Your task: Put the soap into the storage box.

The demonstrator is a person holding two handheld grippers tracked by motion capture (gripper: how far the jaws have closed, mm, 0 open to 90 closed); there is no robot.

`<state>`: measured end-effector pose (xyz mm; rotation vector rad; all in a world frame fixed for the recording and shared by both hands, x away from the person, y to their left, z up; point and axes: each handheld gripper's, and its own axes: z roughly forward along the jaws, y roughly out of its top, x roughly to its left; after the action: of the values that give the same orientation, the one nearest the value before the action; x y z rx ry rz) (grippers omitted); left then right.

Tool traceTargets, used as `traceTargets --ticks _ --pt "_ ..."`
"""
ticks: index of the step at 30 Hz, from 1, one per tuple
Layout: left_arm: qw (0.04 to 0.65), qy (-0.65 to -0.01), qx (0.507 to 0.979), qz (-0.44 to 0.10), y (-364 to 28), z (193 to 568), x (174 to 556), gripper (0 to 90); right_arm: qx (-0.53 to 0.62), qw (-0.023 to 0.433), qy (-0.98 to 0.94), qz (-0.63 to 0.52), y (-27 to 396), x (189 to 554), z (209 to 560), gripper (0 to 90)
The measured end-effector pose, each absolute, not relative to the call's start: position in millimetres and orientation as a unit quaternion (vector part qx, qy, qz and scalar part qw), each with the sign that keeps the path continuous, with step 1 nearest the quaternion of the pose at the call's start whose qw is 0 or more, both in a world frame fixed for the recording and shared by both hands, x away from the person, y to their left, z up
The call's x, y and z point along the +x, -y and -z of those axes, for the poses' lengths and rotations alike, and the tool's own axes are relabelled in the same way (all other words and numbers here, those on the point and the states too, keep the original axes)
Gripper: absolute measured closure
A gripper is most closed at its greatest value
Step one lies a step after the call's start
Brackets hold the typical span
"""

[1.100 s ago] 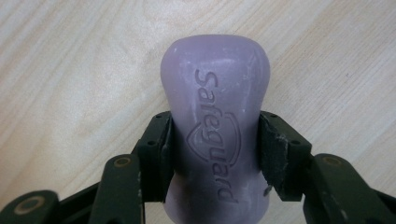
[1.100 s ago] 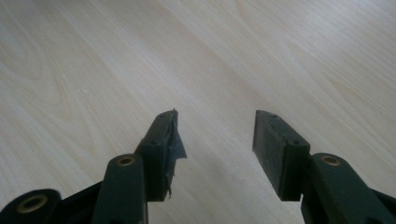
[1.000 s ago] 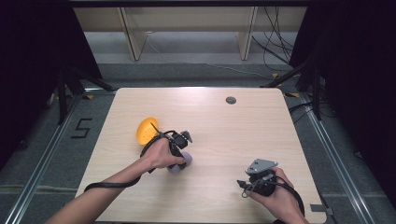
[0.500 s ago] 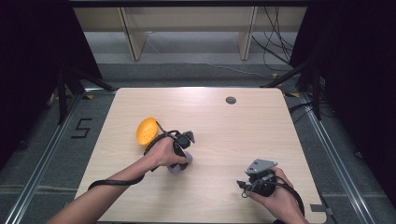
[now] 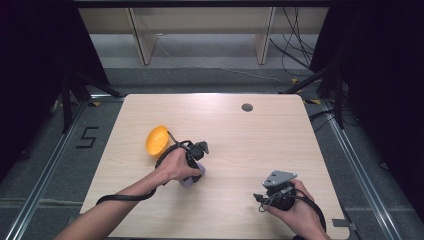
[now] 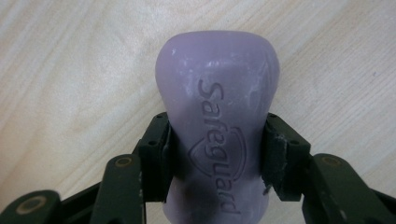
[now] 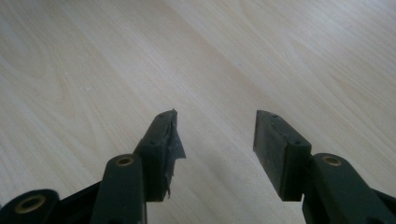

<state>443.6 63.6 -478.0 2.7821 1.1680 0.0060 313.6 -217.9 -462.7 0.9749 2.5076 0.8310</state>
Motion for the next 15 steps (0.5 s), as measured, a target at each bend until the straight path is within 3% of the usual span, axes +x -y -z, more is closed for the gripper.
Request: traceTargets --ticks 15 --pt "0.104 -0.401 0.910 -0.015 -76.8 458.9 443.2 49.3 0.340 0.158 -0.882 -0.285 219.1 313.8 460.4 50.0"
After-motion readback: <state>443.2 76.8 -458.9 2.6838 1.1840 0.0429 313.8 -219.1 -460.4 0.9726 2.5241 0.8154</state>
